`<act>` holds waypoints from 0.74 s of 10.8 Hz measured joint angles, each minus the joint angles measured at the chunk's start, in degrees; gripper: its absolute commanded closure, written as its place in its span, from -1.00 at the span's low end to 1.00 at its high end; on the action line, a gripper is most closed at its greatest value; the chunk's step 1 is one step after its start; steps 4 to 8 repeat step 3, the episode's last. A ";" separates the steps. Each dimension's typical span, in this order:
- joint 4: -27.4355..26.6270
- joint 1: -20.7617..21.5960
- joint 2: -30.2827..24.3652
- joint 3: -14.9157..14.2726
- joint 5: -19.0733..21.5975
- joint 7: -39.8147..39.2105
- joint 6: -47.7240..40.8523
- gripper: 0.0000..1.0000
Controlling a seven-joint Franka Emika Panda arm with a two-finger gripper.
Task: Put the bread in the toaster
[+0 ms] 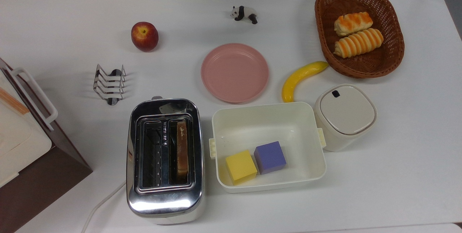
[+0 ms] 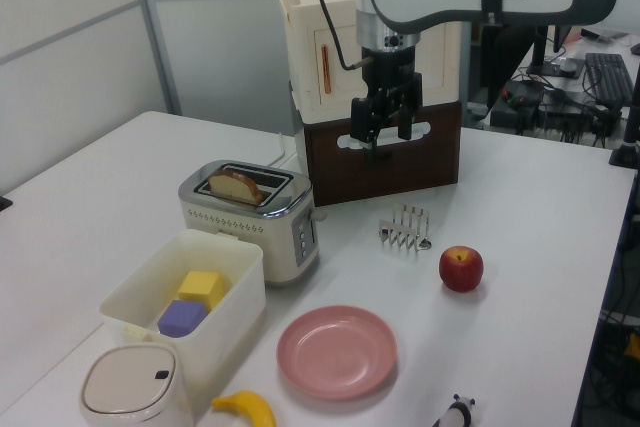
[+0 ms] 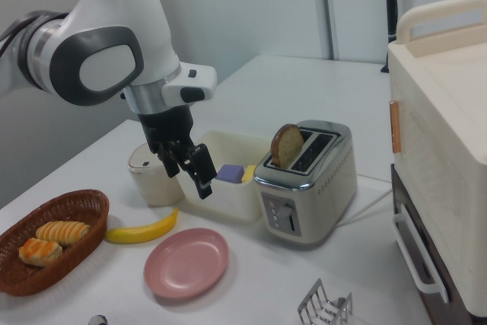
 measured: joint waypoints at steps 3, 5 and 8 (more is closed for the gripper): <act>-1.23 -0.48 -0.61 0.39 0.00 0.00 0.00 -1.00; -1.23 -0.48 -0.61 0.39 0.00 0.00 0.00 -1.00; -1.23 -0.48 -0.61 0.39 0.00 0.00 0.00 -1.00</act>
